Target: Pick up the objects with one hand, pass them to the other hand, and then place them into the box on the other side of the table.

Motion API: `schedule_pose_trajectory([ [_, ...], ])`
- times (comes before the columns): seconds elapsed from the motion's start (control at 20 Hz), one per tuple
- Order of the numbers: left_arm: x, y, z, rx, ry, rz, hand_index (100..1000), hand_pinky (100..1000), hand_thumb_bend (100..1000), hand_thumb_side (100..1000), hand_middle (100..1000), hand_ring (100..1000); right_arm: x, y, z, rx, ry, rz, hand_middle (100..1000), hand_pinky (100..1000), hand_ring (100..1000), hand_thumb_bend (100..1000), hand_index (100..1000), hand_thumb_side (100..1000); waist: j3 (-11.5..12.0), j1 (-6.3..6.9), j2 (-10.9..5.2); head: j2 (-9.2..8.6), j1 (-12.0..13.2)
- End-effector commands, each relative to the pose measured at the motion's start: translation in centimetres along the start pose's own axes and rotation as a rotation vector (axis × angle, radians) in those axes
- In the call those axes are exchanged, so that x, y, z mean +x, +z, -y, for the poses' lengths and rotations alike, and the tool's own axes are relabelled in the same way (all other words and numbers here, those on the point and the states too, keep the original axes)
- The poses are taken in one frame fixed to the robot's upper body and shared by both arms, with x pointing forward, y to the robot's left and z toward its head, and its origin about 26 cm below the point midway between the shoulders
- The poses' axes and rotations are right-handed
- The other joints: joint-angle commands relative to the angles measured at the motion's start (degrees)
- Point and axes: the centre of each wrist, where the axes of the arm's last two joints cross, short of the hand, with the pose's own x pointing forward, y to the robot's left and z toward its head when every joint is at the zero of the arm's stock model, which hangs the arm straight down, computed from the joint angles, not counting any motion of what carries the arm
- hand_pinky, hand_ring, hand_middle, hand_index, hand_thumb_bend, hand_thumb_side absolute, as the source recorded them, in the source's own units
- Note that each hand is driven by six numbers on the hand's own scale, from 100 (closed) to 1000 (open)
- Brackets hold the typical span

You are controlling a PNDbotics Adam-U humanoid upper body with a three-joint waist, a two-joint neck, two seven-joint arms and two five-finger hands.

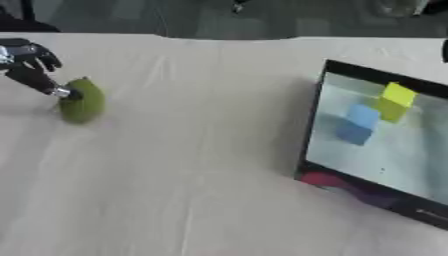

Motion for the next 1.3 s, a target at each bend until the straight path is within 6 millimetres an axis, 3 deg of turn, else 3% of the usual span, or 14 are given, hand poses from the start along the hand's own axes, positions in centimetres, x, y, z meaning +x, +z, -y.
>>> schedule_pose_trajectory([
  [0.05,-0.6,0.6,-1.4,0.021,-0.030,-0.035,840,883,731,422,772,848,1.0,-0.3,0.5,0.006,0.041,0.025,1000,1000,1000,100,998,523,-0.10,0.56,-2.15,-0.91,0.15],
  [0.25,-0.5,0.1,-0.7,-0.006,-0.030,-0.036,805,881,659,350,768,846,0.9,-0.2,0.5,0.004,0.040,0.022,1000,1000,1000,100,996,525,-0.21,0.48,-2.10,-1.01,0.08],
  [0.45,-0.2,-0.3,-0.1,-0.027,-0.032,-0.038,784,876,622,333,762,843,0.7,-0.1,0.4,0.001,0.042,0.015,1000,1000,1000,100,995,528,-0.35,0.38,-1.98,-1.10,0.21],
  [0.55,-0.1,-0.6,0.2,-0.043,-0.038,-0.043,769,873,658,281,761,843,0.7,-0.1,0.4,0.000,0.042,0.014,1000,1000,1000,100,994,528,-0.44,0.31,-1.93,-1.08,0.26],
  [0.6,-0.1,-0.7,0.3,-0.052,-0.044,-0.048,769,872,612,310,762,843,0.7,-0.1,0.3,-0.001,0.041,0.014,1000,1000,1000,100,994,528,-0.49,0.28,-1.91,-1.08,0.32],
  [0.85,0.1,-1.4,1.1,-0.073,-0.050,-0.072,760,865,545,285,754,837,0.6,0.0,0.2,-0.002,0.040,0.013,1000,1000,1000,100,991,530,-0.60,0.13,-1.82,-1.21,0.53],
  [1.0,0.1,-1.7,1.7,-0.070,-0.039,-0.073,733,861,477,256,742,830,0.5,0.1,0.2,-0.003,0.042,0.010,1000,1000,1000,100,990,531,-0.67,0.03,-1.74,-1.30,0.61],
  [1.2,0.1,-1.7,1.7,-0.062,-0.027,-0.060,649,852,282,125,695,799,0.4,0.2,0.2,-0.007,0.046,0.008,1000,1000,1000,100,989,531,-0.69,0.04,-1.70,-1.08,0.51],
  [1.3,0.1,-1.3,1.2,-0.047,-0.026,-0.046,631,843,257,103,678,785,0.3,0.2,0.1,-0.006,0.050,0.006,1000,1000,1000,100,989,532,-0.63,0.08,-1.72,-0.97,0.31],
])
